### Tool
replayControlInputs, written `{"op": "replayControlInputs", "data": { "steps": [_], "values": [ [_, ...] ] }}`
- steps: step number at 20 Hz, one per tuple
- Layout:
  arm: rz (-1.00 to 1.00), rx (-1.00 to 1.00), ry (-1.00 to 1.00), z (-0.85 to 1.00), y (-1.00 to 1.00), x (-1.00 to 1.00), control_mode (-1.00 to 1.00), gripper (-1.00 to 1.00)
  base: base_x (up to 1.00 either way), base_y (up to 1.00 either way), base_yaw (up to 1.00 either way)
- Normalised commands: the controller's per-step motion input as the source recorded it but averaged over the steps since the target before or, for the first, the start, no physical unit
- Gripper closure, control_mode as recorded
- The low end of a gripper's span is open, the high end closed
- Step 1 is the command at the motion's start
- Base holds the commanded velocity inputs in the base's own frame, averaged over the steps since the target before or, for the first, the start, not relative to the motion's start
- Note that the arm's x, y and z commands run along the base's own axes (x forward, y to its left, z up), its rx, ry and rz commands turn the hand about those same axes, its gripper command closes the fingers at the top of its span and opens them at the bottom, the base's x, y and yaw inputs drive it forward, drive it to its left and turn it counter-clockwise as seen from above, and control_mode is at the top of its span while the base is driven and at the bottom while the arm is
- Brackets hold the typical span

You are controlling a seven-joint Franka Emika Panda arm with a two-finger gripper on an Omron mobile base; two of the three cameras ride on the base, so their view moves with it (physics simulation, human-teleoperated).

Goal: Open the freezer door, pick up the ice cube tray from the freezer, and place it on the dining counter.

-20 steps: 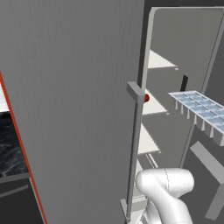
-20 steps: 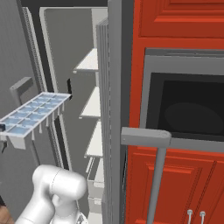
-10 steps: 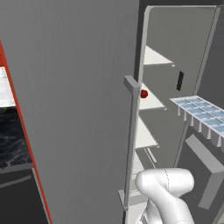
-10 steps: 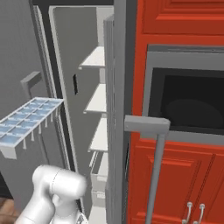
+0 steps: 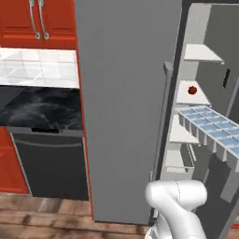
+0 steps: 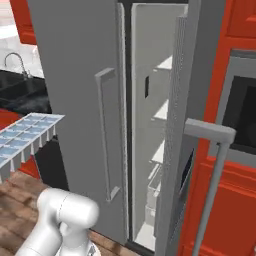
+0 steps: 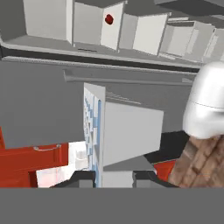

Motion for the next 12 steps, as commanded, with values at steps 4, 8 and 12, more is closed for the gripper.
{"op": "replayControlInputs", "data": {
  "steps": [4, 8, 12],
  "values": [
    [0.00, 0.00, 0.00, 0.00, 0.00, 0.00, 1.00, 1.00, -0.09, 0.27, 0.87],
    [0.00, 0.00, 0.00, 0.00, 0.00, 0.00, 1.00, 1.00, 0.00, 0.31, 0.93],
    [0.00, 0.00, 0.00, 0.00, 0.00, 0.00, 1.00, 1.00, 0.00, 0.26, 0.96]
  ]
}}
